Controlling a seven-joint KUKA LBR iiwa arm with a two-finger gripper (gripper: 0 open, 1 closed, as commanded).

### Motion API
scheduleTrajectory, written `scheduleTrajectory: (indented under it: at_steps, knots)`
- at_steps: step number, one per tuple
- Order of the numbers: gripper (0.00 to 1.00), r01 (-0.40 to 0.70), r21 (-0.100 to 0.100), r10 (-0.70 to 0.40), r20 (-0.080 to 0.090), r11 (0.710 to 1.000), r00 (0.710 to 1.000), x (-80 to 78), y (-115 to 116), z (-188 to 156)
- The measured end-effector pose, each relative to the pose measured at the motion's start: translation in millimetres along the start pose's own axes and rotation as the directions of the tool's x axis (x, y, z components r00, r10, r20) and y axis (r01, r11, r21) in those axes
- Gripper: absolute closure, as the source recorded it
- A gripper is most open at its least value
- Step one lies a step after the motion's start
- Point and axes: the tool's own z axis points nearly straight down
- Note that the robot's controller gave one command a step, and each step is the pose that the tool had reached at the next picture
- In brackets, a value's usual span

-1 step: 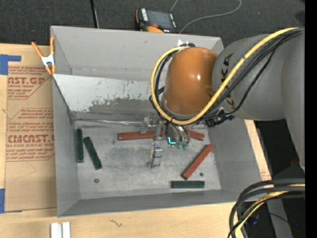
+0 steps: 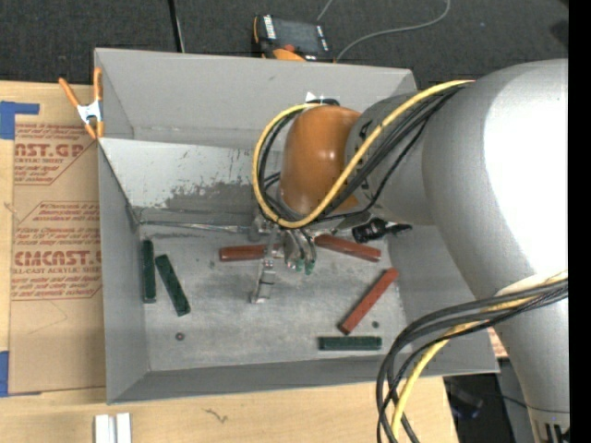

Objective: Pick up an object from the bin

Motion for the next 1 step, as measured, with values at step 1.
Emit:
scheduleTrajectory:
  at_steps: [1]
  knots:
    - [0.0,0.001,-0.002,-0.001,0.004,1.0,1.0,-0.3,1.1,-0.1]
